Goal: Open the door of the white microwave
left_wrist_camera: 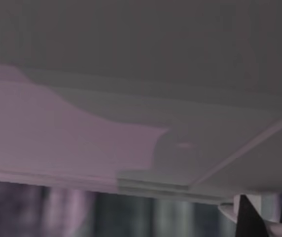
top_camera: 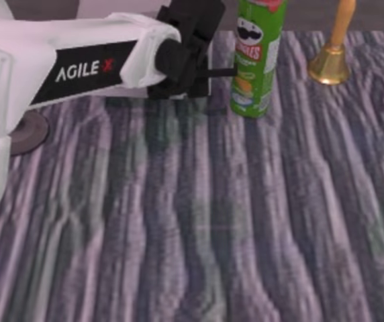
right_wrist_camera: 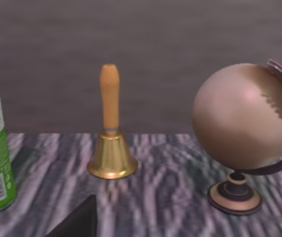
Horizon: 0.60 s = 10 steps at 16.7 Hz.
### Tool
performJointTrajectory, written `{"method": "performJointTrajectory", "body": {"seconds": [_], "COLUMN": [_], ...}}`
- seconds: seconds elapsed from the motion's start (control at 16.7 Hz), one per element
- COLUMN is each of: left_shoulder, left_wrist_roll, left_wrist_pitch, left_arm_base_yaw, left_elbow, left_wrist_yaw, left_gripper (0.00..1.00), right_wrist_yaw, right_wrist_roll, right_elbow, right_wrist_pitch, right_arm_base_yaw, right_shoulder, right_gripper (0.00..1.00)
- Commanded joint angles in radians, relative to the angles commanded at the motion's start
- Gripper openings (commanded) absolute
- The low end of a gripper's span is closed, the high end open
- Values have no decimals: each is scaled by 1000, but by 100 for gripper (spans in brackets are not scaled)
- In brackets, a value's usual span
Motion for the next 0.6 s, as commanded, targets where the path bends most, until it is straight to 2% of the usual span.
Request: {"method": "performJointTrajectory", "body": {"seconds": [0.6], "left_shoulder": [-42], "left_wrist_roll": [45], "left_wrist_pitch": [46], "left_arm_base_yaw": [5], "left_elbow": [-63], "left_wrist_yaw": [35], "left_gripper": [0], "right_wrist_yaw": [0], "right_wrist_roll": [0], "right_elbow": [0], "right_wrist_pitch": [0], "right_arm_base_yaw": [0], "right_shoulder": [0], "right_gripper": [100]}}
